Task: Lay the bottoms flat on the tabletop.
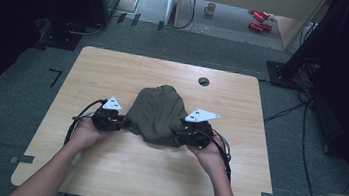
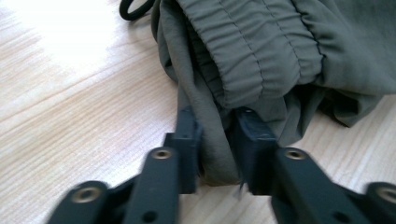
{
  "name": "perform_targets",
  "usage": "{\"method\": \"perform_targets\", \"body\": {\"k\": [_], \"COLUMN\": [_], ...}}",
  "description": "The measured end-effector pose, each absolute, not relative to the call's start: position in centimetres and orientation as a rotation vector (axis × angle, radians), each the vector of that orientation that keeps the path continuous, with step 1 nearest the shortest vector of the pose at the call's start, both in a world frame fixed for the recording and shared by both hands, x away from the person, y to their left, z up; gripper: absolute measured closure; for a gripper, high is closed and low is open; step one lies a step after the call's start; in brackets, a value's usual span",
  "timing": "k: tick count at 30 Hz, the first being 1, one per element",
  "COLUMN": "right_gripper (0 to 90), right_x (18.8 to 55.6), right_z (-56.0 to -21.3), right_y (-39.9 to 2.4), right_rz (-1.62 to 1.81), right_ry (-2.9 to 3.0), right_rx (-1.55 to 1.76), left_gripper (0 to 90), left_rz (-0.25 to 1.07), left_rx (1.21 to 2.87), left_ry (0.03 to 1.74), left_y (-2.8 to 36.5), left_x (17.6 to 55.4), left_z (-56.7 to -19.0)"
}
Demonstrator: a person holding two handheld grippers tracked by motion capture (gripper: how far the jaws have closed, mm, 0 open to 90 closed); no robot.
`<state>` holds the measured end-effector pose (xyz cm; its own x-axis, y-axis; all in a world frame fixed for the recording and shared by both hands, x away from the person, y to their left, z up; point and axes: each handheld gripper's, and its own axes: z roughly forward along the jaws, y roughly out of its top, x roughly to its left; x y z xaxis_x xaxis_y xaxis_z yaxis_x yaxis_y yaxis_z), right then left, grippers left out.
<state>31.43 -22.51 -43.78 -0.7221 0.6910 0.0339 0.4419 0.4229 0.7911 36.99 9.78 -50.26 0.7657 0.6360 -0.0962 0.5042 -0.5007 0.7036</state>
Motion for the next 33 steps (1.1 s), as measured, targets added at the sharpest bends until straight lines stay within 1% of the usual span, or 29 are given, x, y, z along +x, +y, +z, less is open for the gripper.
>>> {"method": "perform_targets", "body": {"k": [2,5,12,22,30,33], "right_gripper": [47.3,47.2,47.1,45.3,43.3,44.6], "right_x": [31.5,31.5,31.6,31.4,31.4,31.4], "right_z": [-44.0,-44.2,-44.6,-45.9,-46.8,-47.4], "right_y": [-21.9,-21.2,-19.4,-15.7,-13.5,-12.8], "right_rz": [1.193,1.206,1.227,1.231,1.212,1.167], "right_ry": [2.399,2.416,2.460,2.524,2.550,2.552], "right_rx": [0.963,0.942,0.912,0.824,0.805,0.793], "left_gripper": [78.7,80.2,82.0,83.7,84.6,85.1], "left_rz": [0.214,0.215,0.192,0.174,0.156,0.159], "left_rx": [2.211,2.220,2.224,2.207,2.183,2.184], "left_ry": [0.837,0.825,0.796,0.785,0.781,0.773], "left_y": [9.8,9.8,9.9,10.3,10.3,10.2], "left_x": [36.8,36.5,35.1,34.2,33.7,33.4], "left_z": [-50.3,-50.3,-50.1,-49.6,-49.1,-48.9]}}
